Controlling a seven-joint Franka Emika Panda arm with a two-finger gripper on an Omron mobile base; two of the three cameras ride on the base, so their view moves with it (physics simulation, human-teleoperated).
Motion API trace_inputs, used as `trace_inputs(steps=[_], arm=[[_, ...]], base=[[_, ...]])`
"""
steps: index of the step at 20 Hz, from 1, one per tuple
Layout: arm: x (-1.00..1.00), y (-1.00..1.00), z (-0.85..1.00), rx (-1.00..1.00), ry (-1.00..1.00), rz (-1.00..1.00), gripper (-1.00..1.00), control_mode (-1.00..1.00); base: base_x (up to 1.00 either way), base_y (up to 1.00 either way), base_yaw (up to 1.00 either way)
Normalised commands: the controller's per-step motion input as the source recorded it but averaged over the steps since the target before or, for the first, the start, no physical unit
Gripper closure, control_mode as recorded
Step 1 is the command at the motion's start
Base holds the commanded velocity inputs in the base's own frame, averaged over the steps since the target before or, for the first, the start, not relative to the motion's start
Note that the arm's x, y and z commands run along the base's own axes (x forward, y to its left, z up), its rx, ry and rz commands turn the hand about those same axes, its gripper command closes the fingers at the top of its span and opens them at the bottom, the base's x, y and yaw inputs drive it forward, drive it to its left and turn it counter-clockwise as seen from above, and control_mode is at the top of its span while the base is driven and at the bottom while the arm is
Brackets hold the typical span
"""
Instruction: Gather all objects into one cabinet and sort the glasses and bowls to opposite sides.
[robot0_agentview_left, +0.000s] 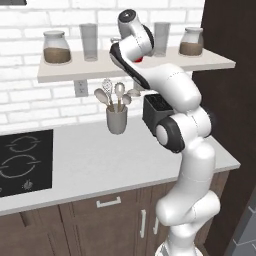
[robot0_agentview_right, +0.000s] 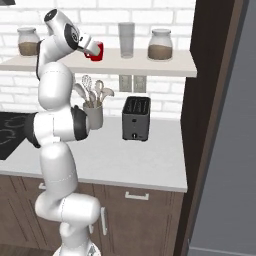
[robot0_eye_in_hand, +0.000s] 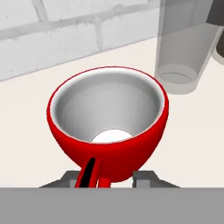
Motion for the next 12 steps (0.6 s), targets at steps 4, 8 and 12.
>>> trace_inputs(steps=[4, 8, 12], arm=[[-0.07, -0.26, -0.18, 0.0, -0.02, 0.0, 1.0, -1.0], [-0.88, -0.12, -0.01, 0.01, 0.0, 0.04, 1.0, -1.0], [-1.0, -0.29, -0.02, 0.03, -0.05, 0.11, 1.0, -1.0]], base=[[0.0, 0.0, 0.0], [0.0, 0.0, 0.0], [0.0, 0.0, 0.0]])
